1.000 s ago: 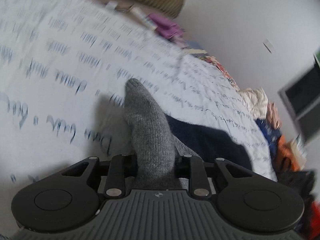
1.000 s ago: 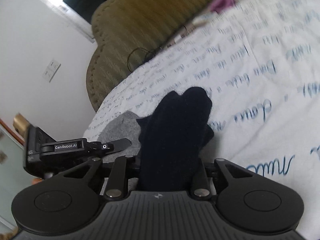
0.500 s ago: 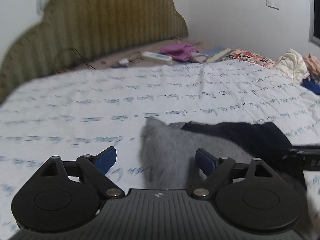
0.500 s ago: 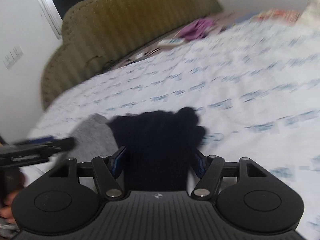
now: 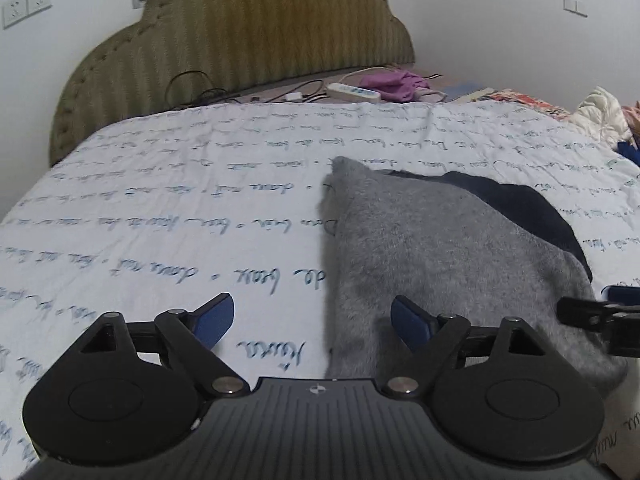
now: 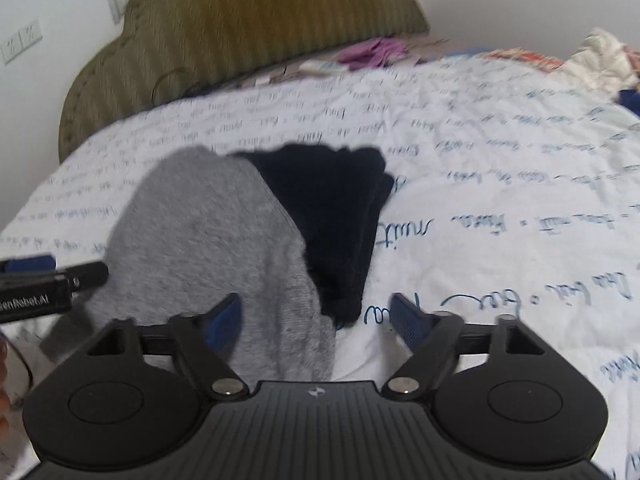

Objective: Fold small clothes

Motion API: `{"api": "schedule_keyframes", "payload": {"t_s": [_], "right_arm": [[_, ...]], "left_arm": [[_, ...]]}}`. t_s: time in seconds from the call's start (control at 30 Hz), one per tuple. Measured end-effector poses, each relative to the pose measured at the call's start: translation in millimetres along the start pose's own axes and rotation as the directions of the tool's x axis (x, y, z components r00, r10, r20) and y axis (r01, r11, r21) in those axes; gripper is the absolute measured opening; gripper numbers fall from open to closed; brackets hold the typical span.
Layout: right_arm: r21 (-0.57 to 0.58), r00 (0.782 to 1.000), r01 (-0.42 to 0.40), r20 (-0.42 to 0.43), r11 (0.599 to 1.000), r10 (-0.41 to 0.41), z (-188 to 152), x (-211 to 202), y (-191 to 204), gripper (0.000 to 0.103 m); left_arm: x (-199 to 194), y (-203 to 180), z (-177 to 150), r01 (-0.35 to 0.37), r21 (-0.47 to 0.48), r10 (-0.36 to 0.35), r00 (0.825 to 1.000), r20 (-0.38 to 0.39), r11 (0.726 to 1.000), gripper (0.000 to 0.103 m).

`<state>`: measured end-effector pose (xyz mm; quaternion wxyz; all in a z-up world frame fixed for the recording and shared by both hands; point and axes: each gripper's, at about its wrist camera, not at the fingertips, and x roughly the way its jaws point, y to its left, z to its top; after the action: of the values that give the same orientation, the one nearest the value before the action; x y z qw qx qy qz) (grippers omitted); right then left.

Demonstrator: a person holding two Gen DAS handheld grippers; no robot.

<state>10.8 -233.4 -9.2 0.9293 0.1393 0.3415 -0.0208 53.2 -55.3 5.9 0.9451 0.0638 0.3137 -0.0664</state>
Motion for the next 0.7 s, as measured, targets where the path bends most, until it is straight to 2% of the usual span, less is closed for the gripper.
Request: {"api": "schedule_keyframes", "payload": {"t_s": [0.07, 0.17, 0.3, 0.5, 0.7], "right_arm": [[0.032, 1.0, 0.003, 0.026, 0.999, -0.004, -4, -13, 3, 0.099], [0.058, 1.0, -0.02, -0.021, 0.998, 0.021, -13, -19, 9, 0.1], [0.015, 0.998, -0.006, -0.055, 1.0, 0.007, -28, -23, 22, 0.1], [0.016, 0.998, -0.034, -0.06, 0.999, 0.035, -43, -37, 33, 0.1], [-0.036, 0.998, -0.014, -0.061, 0.999, 0.012, -56, -45, 47, 0.1]], "left_arm": [[-8, -1, -4, -0.008, 0.006, 0.008, 1.0, -0.002, 1.0, 0.09], [-16, -5, -11, -0.022, 0.011, 0.022, 1.0, -0.011, 1.0, 0.092], [-22, -5, -20, -0.014, 0.009, 0.015, 0.999, -0.028, 1.0, 0.095], [-32, -1, -32, -0.028, 0.002, 0.028, 0.999, -0.042, 1.0, 0.098], [-41, 7, -43, -0.033, -0.027, 0.032, 0.998, -0.054, 0.999, 0.099]]}}
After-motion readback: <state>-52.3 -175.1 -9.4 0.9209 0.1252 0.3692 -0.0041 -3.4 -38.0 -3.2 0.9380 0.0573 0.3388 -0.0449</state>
